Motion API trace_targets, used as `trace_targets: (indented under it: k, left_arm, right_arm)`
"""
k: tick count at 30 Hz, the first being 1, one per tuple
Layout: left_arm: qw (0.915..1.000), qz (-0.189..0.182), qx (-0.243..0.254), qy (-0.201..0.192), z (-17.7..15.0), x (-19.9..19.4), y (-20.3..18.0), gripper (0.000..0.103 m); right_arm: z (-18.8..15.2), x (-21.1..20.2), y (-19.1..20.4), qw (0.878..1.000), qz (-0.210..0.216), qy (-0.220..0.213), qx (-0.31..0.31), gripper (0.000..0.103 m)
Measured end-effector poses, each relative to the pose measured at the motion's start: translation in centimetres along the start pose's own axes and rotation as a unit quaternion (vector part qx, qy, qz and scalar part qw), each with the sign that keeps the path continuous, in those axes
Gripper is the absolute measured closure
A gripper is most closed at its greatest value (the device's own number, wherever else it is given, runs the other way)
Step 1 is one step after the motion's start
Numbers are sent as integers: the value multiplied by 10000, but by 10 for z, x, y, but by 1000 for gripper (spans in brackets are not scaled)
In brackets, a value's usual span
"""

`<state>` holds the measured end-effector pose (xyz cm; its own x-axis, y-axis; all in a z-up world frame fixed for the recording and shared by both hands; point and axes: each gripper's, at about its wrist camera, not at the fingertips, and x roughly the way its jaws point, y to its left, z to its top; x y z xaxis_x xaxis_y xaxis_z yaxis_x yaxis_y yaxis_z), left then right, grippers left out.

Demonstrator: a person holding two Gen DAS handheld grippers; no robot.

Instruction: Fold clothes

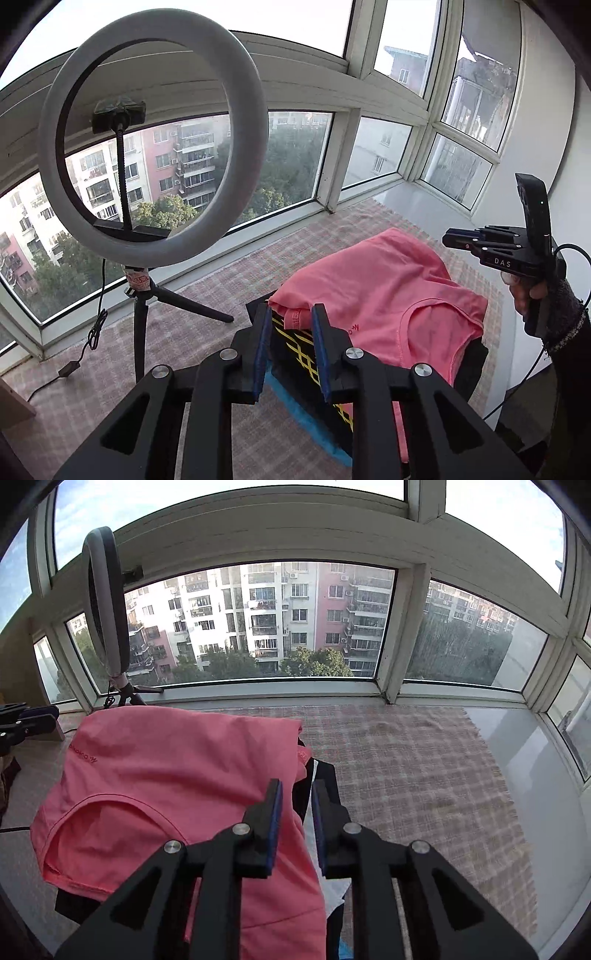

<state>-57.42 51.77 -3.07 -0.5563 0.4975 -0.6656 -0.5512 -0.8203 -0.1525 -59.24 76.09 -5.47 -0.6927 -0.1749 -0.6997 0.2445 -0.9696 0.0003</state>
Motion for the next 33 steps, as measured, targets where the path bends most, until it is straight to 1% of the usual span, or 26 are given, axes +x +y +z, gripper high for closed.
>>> trace_targets:
  k: [1, 3, 4, 5, 6, 7, 8, 9, 11, 12, 13, 15, 16, 17, 18, 20, 22, 23, 25, 28, 29, 30, 31, 33]
  left_arm:
    - [10000, -76, -33, -16, 6, 5, -1, 82]
    - [9984, -521, -164, 123, 9, 25, -3, 82]
    - [9987, -457, -120, 209, 7, 37, -6, 79]
    - [9991, -308, -53, 299, 5, 50, -7, 78]
    - [9991, 81, 79, 397, 0, 62, -7, 78]
    - [9976, 423, 163, 518, -5, 74, -5, 79]
    - [9960, 598, 96, 661, -8, 80, 0, 80]
    - [9953, 674, -26, 699, -10, 78, 6, 80]
    - [9939, 801, -231, 728, -12, 70, 15, 85]
    - [9950, 787, -199, 587, -12, 56, 12, 85]
    - [9961, 747, -153, 442, -12, 40, 7, 85]
    - [9987, 465, 71, 193, -12, 10, -15, 84]
    - [9992, 299, 211, 147, -14, 0, -28, 82]
    - [9992, 130, 356, 126, -17, -9, -41, 82]
    - [9985, -25, 506, 186, -20, -13, -54, 82]
    - [9964, -196, 727, 383, -33, -12, -72, 81]
    - [9936, -199, 894, 660, -52, -8, -83, 80]
    - [9932, -135, 894, 731, -62, -12, -83, 80]
    - [9924, -19, 886, 851, -81, -22, -83, 81]
    - [9934, 54, 801, 815, -103, -55, -73, 80]
    - [9937, 150, 791, 781, -109, -67, -69, 79]
    - [9945, 213, 715, 742, -116, -79, -65, 77]
    - [9956, 210, 572, 716, -122, -91, -60, 76]
    - [9968, 169, 314, 714, -137, -112, -53, 76]
  right_arm:
    - [7, 0, 1, 9999, 86, -121, 14, 87]
    - [22, 15, 4, 9990, 404, -125, 145, 87]
    - [27, 27, 5, 9981, 576, -71, 219, 87]
    - [29, 41, 8, 9974, 673, 36, 243, 87]
    - [28, 56, 9, 9978, 607, 185, 201, 87]
    - [26, 71, 10, 9984, 439, 336, 136, 87]
    - [24, 84, 8, 9984, 272, 490, 107, 87]
    - [22, 90, 2, 9980, 129, 588, 206, 87]
    - [18, 88, -17, 9960, -105, 651, 601, 87]
    - [15, 79, -25, 9948, -182, 602, 797, 87]
    - [12, 61, -28, 9949, -168, 455, 885, 87]
    - [8, 28, -23, 9967, -13, 201, 782, 87]
    - [4, 16, -16, 9977, 88, 196, 650, 86]
    - [-1, 7, -8, 9983, 162, 228, 516, 86]
    - [-8, 3, -1, 9984, 232, 275, 428, 84]
    - [-26, 2, 10, 9972, 384, 450, 449, 81]
    - [-51, 1, 19, 9957, 382, 669, 514, 79]
    - [-63, -2, 23, 9954, 324, 734, 525, 77]
    - [-86, -20, 29, 9952, 222, 757, 572, 71]
    - [-113, -59, 34, 9947, 23, 695, 752, 64]
    - [-120, -73, 36, 9935, -46, 671, 918, 62]
    - [-127, -86, 38, 9919, -115, 647, 1084, 58]
    - [-133, -99, 39, 9900, -184, 623, 1249, 55]
    - [-146, -125, 46, 9858, -262, 529, 1572, 55]
